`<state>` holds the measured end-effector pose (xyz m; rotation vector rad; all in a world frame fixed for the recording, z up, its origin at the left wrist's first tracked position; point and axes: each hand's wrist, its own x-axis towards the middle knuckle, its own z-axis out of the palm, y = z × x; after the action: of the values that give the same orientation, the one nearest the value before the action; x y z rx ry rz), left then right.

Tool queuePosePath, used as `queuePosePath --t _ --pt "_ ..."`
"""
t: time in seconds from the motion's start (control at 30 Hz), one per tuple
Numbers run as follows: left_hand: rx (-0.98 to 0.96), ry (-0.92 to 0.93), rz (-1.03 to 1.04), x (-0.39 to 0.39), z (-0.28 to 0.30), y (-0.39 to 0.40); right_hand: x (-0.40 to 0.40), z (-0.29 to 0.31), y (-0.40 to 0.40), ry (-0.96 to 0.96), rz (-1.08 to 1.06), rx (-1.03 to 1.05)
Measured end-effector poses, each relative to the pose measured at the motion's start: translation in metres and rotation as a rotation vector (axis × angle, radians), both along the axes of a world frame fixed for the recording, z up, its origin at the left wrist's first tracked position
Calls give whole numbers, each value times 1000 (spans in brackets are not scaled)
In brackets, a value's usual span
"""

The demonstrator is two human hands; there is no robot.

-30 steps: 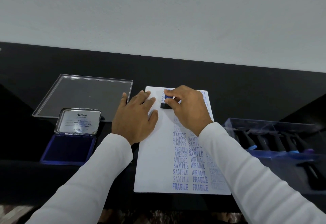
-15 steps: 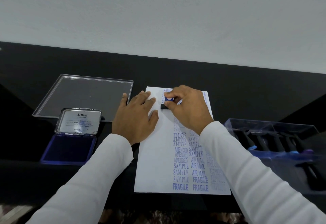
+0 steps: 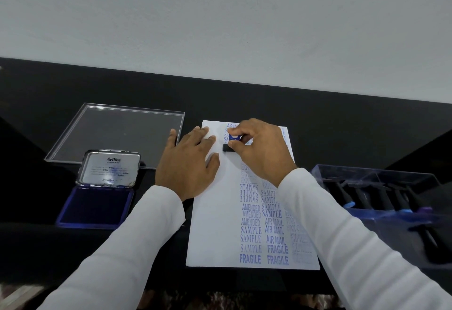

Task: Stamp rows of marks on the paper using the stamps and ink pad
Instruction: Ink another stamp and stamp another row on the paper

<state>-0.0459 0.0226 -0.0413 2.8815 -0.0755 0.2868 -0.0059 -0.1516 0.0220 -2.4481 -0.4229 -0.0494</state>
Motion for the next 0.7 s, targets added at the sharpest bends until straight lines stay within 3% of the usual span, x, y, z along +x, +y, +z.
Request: queuePosePath --t 0.7 --pt "4 5 -1 -1 1 -1 0 -4 1 -10 -1 18"
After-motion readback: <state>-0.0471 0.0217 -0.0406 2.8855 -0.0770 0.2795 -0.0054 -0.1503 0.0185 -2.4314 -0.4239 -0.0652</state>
